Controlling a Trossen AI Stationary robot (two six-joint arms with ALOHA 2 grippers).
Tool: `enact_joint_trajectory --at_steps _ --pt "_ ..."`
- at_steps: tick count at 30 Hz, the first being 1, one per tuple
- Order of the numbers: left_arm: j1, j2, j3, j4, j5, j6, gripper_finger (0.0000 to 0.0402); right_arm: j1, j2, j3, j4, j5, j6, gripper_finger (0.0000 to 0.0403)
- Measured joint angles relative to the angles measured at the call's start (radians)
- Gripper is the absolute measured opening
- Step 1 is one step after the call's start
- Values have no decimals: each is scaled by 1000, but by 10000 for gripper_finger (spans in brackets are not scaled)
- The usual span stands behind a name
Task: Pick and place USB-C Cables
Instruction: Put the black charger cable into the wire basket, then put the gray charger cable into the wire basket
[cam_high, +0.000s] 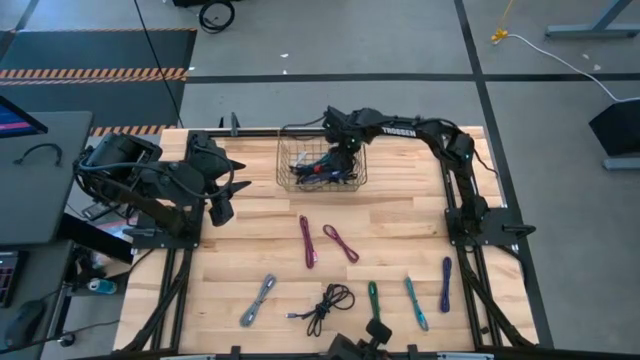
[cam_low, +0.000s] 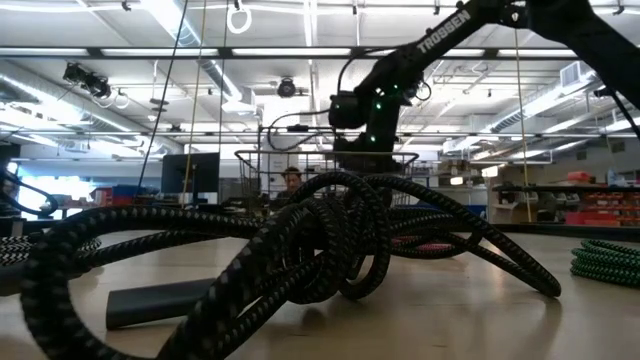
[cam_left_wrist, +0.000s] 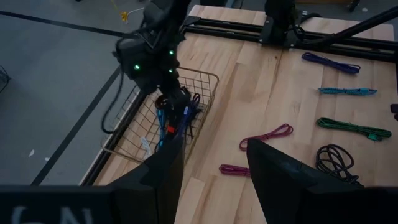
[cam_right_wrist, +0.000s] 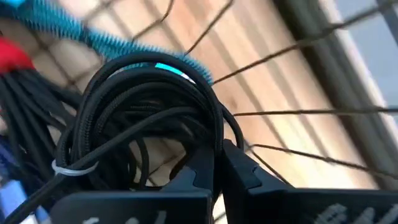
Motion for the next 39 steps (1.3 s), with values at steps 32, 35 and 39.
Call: enact_joint_trajectory --at_steps 32,35,39 --pt "0 0 0 0 0 0 181 51 -75 -81 38 42 -26 116" --pt "0 0 0 0 0 0 181 52 -89 -80 33 52 -23 141" --pt "0 0 0 0 0 0 181 63 -121 -80 31 63 -27 168"
